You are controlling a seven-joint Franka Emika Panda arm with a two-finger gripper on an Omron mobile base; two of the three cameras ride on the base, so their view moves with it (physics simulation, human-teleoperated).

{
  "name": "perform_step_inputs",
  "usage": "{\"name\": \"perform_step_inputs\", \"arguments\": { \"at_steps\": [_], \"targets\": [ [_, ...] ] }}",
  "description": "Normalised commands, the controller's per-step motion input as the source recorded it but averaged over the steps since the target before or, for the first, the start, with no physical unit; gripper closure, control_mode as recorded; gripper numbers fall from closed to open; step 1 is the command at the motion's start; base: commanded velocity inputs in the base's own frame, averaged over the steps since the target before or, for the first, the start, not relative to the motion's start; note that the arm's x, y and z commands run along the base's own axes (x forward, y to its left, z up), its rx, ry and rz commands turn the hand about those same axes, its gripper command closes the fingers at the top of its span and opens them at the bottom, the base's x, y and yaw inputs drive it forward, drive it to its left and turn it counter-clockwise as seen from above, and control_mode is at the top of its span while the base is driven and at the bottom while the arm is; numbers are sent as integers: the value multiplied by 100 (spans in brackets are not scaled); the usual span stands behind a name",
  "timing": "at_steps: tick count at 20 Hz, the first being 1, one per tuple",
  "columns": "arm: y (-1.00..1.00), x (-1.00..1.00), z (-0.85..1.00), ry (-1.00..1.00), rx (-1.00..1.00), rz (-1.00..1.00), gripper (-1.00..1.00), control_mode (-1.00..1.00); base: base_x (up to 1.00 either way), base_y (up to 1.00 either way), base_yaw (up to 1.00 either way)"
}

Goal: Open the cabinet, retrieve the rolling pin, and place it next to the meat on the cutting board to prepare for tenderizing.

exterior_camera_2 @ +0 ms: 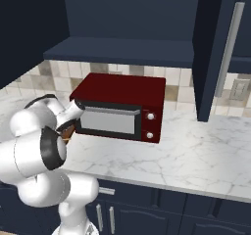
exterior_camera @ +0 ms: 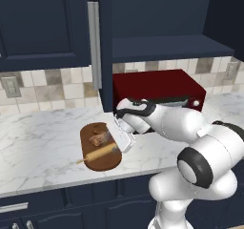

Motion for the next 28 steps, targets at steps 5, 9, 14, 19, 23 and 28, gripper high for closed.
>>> {"name": "perform_step_inputs", "arguments": {
  "at_steps": [5, 9, 14, 19, 23, 28],
  "targets": [
    [-26, 0, 53, 1, 2, 0, -100, -100, 0, 0, 0],
    [-30, -1, 57, 1, 2, 0, -100, -100, 0, 0, 0],
    [-16, -4, 63, 0, 1, 0, -100, -100, 0, 0, 0],
    [-16, -16, 70, 1, 0, 0, -100, -100, 0, 0, 0],
    [-12, -24, 58, 4, 0, 0, -100, -100, 0, 0, 0],
    [-22, -46, 39, 1, 0, -3, -100, -100, 0, 0, 0]
  ]
}}
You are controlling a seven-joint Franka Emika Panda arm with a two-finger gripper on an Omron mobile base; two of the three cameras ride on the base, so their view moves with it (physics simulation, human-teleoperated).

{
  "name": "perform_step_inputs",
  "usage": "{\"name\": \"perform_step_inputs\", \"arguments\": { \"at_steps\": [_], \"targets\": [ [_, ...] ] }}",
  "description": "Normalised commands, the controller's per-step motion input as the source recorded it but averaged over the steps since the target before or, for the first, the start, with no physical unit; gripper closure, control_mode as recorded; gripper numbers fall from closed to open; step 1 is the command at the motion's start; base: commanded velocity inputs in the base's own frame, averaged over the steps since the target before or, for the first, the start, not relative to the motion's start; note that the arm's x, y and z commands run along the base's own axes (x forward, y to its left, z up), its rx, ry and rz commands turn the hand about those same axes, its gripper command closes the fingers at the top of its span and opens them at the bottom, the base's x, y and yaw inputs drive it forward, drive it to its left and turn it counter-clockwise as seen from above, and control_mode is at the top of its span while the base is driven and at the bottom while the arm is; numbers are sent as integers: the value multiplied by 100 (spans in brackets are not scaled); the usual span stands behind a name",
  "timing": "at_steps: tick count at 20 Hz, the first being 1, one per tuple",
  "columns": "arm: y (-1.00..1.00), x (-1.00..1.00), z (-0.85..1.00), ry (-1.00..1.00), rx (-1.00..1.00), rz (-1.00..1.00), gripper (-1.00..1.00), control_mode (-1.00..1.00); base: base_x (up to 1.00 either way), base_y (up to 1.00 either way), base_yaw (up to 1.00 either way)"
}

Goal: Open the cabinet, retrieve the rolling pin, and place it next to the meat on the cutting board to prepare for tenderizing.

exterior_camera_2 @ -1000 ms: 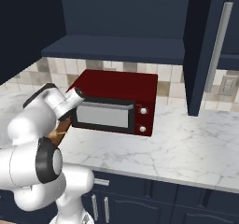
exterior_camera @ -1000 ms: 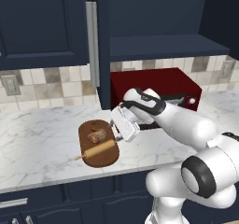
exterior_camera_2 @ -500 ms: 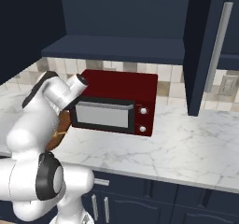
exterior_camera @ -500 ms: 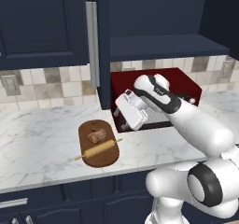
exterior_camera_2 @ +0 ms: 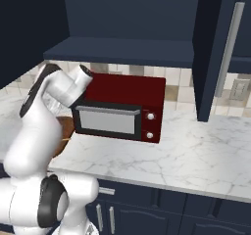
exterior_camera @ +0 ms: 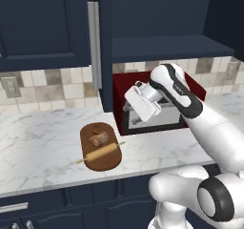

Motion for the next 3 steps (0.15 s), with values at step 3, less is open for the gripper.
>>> {"name": "perform_step_inputs", "arguments": {
  "at_steps": [3],
  "targets": [
    [-6, -57, 24, 0, 0, -5, -100, -100, 0, 0, 0]
  ]
}}
